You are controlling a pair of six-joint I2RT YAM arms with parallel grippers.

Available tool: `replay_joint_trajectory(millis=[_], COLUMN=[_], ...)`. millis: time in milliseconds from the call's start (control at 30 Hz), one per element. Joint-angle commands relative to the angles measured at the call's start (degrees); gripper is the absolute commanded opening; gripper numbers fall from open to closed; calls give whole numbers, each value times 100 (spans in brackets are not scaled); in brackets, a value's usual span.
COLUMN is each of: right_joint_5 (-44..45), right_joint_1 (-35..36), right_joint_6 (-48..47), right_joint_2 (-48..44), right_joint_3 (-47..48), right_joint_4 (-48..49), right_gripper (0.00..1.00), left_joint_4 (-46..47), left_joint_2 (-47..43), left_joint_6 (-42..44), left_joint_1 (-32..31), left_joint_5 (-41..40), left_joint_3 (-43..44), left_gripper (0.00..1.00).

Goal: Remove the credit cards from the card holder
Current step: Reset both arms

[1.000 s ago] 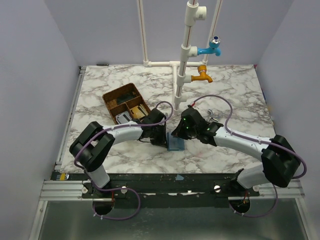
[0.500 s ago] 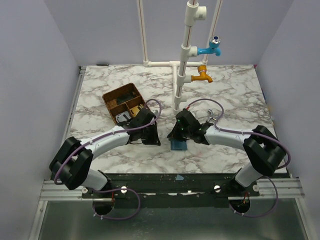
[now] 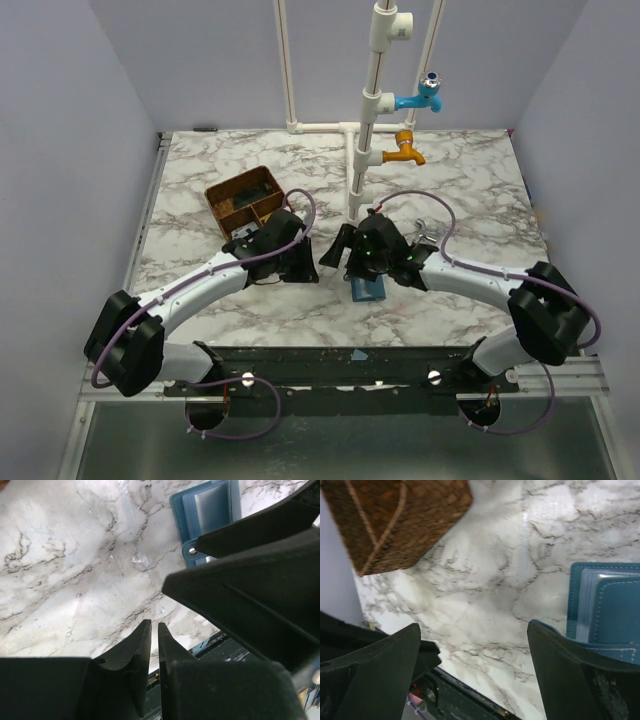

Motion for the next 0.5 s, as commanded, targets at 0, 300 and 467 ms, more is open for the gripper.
replay_joint_trajectory(millis=[0, 300, 467], right_joint_5=[-10, 778, 1335], right_joint_1=[24, 21, 17], right_joint_6=[-150, -435, -542], right_joint_2=[-556, -1731, -2495], right_joint_3=[192, -66, -316], right_joint_4=[-194, -801, -1179], right_gripper=[91, 96, 99], left_joint_4=[-229, -422, -413], left_joint_2=[-202, -370, -505], left_joint_6=[194, 333, 412], left_joint_1=[52, 99, 144], left_joint_5=[-172, -219, -212], left_joint_3=[393, 854, 1011], left_gripper=[14, 19, 33])
